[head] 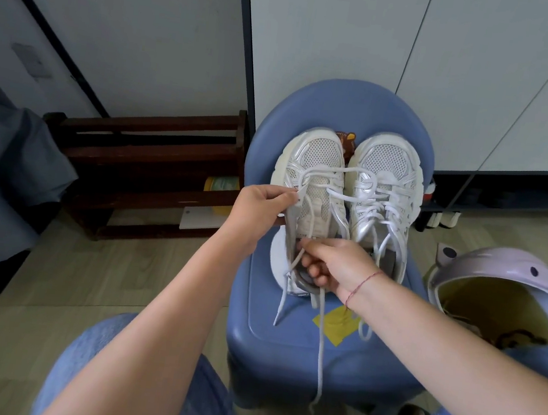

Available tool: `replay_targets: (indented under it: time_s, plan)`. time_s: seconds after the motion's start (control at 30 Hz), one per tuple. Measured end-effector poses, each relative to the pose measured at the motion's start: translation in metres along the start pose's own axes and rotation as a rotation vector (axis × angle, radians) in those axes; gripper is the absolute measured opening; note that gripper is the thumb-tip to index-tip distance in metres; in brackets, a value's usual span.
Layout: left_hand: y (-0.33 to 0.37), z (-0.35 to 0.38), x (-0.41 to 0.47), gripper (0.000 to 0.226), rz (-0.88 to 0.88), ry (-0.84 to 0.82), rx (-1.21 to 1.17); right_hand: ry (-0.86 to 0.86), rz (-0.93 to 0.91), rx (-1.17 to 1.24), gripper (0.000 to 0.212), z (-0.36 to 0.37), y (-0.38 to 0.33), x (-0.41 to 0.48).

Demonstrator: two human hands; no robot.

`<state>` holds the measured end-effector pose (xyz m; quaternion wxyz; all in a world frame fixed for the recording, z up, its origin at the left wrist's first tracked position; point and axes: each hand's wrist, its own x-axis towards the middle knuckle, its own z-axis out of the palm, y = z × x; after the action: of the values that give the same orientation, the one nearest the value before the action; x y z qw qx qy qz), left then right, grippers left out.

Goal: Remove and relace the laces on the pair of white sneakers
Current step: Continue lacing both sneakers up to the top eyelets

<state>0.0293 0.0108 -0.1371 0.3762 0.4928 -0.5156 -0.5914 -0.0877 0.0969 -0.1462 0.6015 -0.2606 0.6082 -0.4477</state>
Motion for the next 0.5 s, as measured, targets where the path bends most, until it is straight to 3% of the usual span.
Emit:
replay_targets:
  time_s: [0.2, 0.37, 0.5]
  plan:
    - [0.0, -0.001, 0.0, 0.009, 0.004, 0.007, 0.015, -0.241, 0.008, -0.116, 0.025, -0.003, -0.004, -0.017]
    - [-0.001, -0.001, 0.0, 0.01, 0.013, 0.011, 0.013, -0.539, 0.197, -0.357, 0.017, -0.017, -0.004, -0.046]
    - [0.001, 0.0, -0.001, 0.01, 0.011, 0.012, 0.003, -0.763, 0.29, -0.408, 0.014, -0.02, 0.002, -0.061]
